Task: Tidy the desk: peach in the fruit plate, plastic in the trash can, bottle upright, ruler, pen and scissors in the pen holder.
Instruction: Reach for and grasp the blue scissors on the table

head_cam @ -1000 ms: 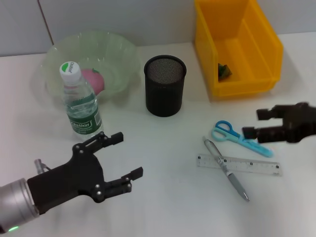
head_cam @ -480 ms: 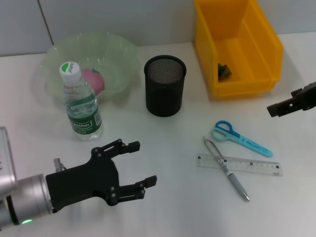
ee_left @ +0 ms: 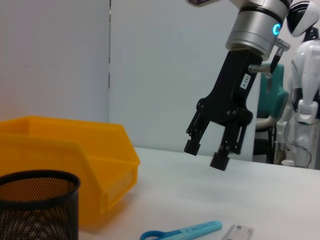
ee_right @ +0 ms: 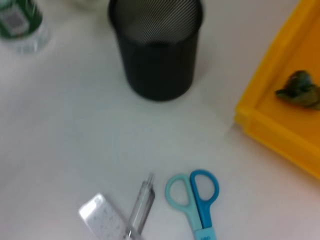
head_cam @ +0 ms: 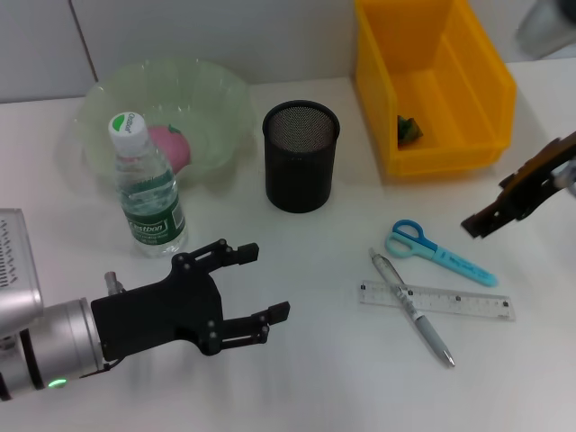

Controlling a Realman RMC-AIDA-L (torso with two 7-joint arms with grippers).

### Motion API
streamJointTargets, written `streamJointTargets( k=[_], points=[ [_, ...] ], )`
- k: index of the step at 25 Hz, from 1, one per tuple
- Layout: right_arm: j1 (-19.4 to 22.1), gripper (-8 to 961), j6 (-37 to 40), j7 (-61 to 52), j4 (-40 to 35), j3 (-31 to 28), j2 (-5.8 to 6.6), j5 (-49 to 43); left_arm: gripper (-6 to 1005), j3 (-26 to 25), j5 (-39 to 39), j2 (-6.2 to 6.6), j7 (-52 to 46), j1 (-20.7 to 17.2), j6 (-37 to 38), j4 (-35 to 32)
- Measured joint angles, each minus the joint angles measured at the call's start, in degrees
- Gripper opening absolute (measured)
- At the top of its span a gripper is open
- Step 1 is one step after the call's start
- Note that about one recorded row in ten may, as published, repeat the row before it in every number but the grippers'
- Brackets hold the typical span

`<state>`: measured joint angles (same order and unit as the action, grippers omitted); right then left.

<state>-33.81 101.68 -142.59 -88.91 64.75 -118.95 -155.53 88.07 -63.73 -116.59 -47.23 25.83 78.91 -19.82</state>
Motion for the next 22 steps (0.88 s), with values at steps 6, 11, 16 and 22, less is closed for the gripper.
streamJointTargets(
  k=[6,11,16,22],
  points=[
    [-0.32,821,-4.23,0.32,1.79,10.97,-0.16,-4.13,849,-0.02,0.00,-0.41,0.19,0.24,-0.88,-0.07],
    [-0.92,821,-7.63,-0.45,6.17,13.98,-0.22,-4.22,849,-0.01,0.01,-0.52,0.21,0.09,-1.19,-0.09],
    [-2.36,820,-11.28,-3.23,12.91,13.49,-0.27,-4.15,849,-0.02,0.01,-0.59,0.24,-0.05,-1.39,0.01],
    [-3.55,820,-13.95,-5.87,17.56,13.42,-0.26,-4.21,849,-0.01,0.01,-0.58,0.15,0.20,-1.39,0.00]
  ],
)
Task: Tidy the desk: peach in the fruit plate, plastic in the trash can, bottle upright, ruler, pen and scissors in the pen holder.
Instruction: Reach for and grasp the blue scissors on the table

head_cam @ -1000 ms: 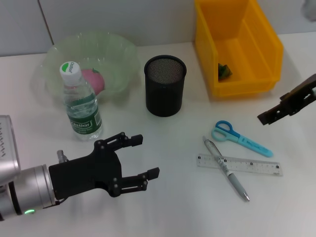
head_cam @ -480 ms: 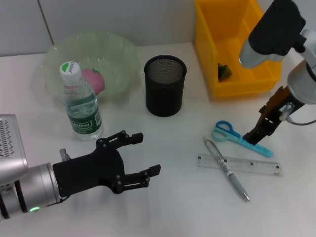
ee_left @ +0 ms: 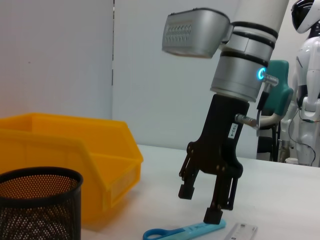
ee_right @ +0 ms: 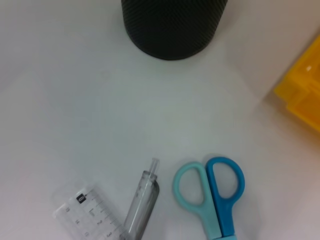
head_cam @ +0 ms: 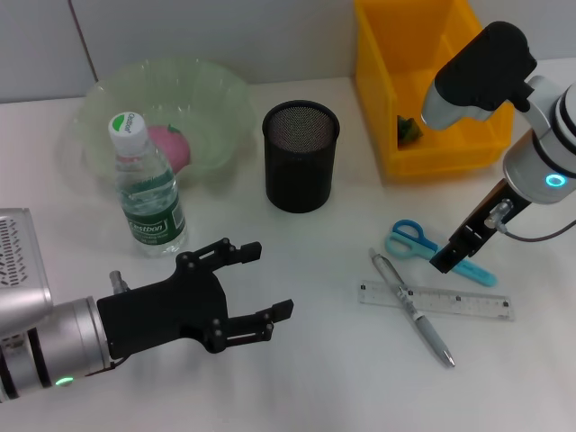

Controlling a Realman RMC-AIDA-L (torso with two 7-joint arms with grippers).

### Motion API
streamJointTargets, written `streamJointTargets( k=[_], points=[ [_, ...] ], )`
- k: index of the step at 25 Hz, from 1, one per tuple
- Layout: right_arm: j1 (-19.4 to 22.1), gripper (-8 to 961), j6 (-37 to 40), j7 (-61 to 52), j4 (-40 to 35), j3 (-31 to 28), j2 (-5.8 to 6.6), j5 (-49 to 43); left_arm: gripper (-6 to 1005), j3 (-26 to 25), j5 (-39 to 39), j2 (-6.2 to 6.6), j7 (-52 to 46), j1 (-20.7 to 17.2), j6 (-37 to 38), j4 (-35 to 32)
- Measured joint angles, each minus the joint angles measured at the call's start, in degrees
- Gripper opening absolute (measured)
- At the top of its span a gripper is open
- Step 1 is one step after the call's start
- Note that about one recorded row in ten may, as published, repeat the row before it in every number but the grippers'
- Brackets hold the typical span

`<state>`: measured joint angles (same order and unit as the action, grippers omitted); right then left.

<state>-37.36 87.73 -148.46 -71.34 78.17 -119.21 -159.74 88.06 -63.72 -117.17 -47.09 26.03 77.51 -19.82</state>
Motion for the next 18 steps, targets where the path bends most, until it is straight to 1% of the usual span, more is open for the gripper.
streamJointTargets(
  k=[4,12,18],
  points=[
    [-0.44,812,-1.55,-0.10,2.06,-0.03,0.06,-0.04,849,0.00,0.00,-0.04,0.00,0.07,0.00,-0.02],
    [-0.75,789,-2.37,1.03,2.95,0.47,0.13,-0.21,849,0.00,-0.06,-0.07,0.08,0.07,0.00,0.18],
    [-1.95,773,-3.59,1.15,6.13,0.39,0.14,-0.22,849,0.23,-0.09,-0.18,0.13,0.25,-0.52,0.15]
  ],
)
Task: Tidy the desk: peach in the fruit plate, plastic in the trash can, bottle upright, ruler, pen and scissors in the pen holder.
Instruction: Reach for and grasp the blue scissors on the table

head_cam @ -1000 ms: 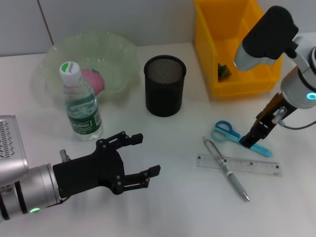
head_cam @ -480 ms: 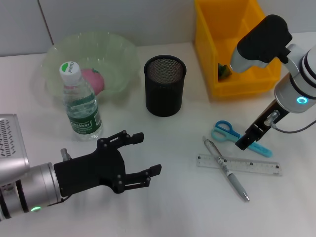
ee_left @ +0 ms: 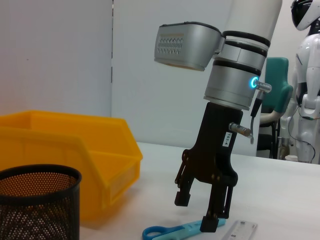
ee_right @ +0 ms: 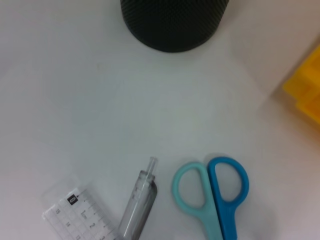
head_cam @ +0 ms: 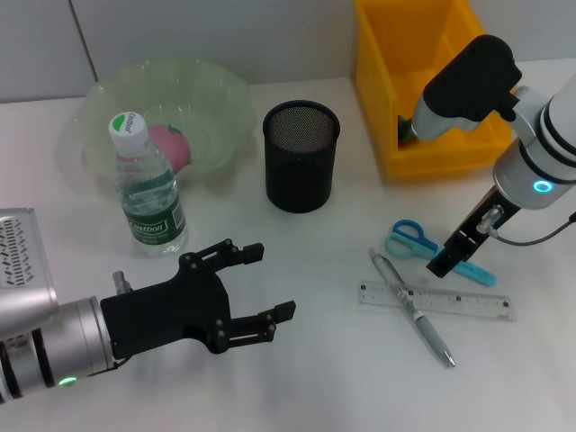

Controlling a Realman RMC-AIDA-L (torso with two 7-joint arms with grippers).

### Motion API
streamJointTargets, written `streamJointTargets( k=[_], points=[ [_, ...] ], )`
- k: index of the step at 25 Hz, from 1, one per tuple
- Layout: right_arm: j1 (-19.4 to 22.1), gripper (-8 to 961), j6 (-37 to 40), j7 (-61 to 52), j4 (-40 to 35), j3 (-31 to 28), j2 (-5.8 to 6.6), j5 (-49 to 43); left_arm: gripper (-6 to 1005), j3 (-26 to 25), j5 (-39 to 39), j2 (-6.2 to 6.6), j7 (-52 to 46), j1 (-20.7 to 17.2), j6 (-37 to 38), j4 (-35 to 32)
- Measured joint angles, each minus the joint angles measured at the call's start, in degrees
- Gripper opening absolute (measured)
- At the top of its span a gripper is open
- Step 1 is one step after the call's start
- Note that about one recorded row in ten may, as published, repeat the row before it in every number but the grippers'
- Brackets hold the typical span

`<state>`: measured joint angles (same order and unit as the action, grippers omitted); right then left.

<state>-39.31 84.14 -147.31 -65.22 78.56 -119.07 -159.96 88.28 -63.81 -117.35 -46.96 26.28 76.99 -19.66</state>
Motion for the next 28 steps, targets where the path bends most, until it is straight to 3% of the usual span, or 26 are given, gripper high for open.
streamJointTargets(
  k=[28],
  points=[
    [-1.30,695,-1.47,1.92,3.44,0.28,-0.02,0.09,849,0.13,0.00,-0.25,0.03,0.07,0.01,-0.20]
  ],
)
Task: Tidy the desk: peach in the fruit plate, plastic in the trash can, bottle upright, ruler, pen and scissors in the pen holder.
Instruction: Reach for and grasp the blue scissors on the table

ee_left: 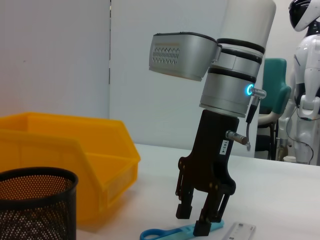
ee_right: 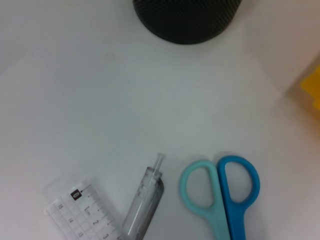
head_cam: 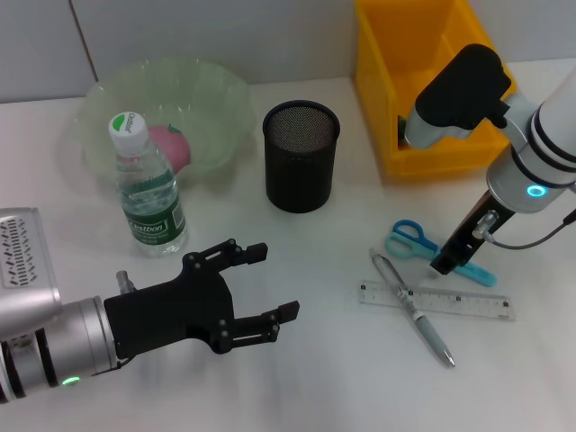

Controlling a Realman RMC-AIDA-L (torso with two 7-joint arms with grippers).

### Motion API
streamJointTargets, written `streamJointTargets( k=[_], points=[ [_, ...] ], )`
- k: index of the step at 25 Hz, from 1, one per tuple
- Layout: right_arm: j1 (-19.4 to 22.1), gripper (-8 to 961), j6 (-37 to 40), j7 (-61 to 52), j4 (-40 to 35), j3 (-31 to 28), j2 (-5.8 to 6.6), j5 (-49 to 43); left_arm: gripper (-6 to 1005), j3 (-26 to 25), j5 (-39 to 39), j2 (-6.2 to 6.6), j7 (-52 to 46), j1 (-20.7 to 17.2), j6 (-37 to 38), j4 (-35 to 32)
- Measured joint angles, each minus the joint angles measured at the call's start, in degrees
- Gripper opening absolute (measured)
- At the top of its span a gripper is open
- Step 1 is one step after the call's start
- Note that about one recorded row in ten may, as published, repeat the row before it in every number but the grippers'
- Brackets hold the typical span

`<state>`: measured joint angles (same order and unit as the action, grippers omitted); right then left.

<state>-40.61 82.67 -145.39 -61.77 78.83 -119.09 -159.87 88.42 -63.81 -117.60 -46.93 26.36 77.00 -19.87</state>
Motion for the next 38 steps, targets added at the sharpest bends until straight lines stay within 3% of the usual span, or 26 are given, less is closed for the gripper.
streamJointTargets(
  k=[1,4,9,38],
  points=[
    [-0.03,692,-0.05,0.04,0.06,0.00,-0.02,0.00,849,0.00,0.00,0.00,0.00,0.01,0.04,0.00],
    [-0.09,458,-0.12,0.24,0.14,0.00,-0.02,0.00,849,0.03,0.00,0.00,0.00,0.01,0.09,0.00],
    [-0.14,421,-0.32,0.76,0.88,0.00,-0.01,0.00,849,0.12,0.00,-0.04,0.00,0.01,0.20,0.00],
    [-0.32,419,-1.40,1.34,2.37,0.09,0.01,0.00,849,-0.15,-2.80,-0.04,-1.24,0.28,1.76,-0.98]
  ],
)
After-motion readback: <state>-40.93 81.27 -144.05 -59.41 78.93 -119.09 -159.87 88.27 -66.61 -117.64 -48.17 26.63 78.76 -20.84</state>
